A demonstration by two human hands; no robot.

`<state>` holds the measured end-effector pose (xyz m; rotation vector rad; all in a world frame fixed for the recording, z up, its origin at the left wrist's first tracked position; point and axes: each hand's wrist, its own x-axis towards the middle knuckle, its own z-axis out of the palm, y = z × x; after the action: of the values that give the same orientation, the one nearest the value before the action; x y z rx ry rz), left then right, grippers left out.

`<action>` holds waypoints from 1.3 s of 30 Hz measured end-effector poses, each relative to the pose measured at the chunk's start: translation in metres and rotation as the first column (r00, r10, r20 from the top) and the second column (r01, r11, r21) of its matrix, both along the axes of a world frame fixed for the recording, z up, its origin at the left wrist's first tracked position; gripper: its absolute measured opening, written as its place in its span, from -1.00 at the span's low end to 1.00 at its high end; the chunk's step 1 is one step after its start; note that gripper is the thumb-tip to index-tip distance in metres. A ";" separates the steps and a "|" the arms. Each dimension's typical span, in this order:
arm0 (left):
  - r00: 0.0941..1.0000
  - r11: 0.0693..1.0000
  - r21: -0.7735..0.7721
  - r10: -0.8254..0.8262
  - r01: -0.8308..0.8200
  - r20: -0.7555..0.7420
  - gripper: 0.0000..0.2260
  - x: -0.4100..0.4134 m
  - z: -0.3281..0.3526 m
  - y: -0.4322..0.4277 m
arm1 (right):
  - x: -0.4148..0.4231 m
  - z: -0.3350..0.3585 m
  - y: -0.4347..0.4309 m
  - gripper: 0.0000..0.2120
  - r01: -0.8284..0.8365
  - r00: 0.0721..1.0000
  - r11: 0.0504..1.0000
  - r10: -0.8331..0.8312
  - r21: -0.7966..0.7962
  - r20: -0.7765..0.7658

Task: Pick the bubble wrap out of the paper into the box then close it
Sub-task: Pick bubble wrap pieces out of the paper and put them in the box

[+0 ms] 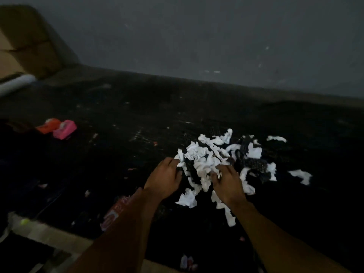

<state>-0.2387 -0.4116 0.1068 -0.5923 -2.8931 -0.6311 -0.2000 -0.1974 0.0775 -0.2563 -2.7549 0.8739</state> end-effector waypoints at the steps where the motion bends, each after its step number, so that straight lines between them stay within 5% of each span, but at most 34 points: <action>1: 0.999 0.999 0.008 -0.043 0.043 0.003 -0.65 0.000 -0.007 0.000 | 0.008 -0.006 -0.004 -0.76 0.036 0.999 0.999 -0.036 0.002 -0.017; 9: 0.931 0.928 0.070 -0.364 0.365 -0.035 -0.69 0.033 -0.069 0.018 | 0.073 -0.054 -0.017 -0.63 0.146 0.989 0.976 -0.147 0.162 -0.004; 15: 0.876 0.878 -0.081 -0.478 0.472 -0.063 -0.56 0.021 -0.096 0.020 | 0.068 -0.062 -0.012 -0.57 0.123 0.992 0.969 -0.123 0.215 -0.012; 22: 0.887 0.887 -0.007 -0.462 0.462 -0.012 -0.52 0.012 -0.114 0.032 | 0.044 -0.083 -0.006 -0.55 0.079 0.990 0.978 -0.099 0.195 0.096; 27: 0.944 0.943 0.033 -0.330 0.331 -0.010 -0.67 0.019 -0.127 0.037 | 0.047 -0.097 -0.019 -0.73 0.143 0.988 0.973 -0.129 0.184 -0.084; 32: 0.938 0.930 0.120 -0.344 0.347 -0.047 -0.83 0.019 -0.127 0.035 | 0.044 -0.095 -0.018 -0.73 0.142 0.990 0.970 -0.142 0.195 -0.013; 39: 0.957 0.931 0.226 -0.289 0.288 -0.028 -0.77 0.025 -0.120 0.034 | 0.044 -0.085 -0.010 -0.75 0.177 0.981 0.982 -0.182 0.073 0.073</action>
<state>-0.2137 -0.3773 -0.0134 -0.9907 -2.7036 -0.9880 -0.1564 -0.2072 -0.0070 -0.5288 -2.7723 0.7398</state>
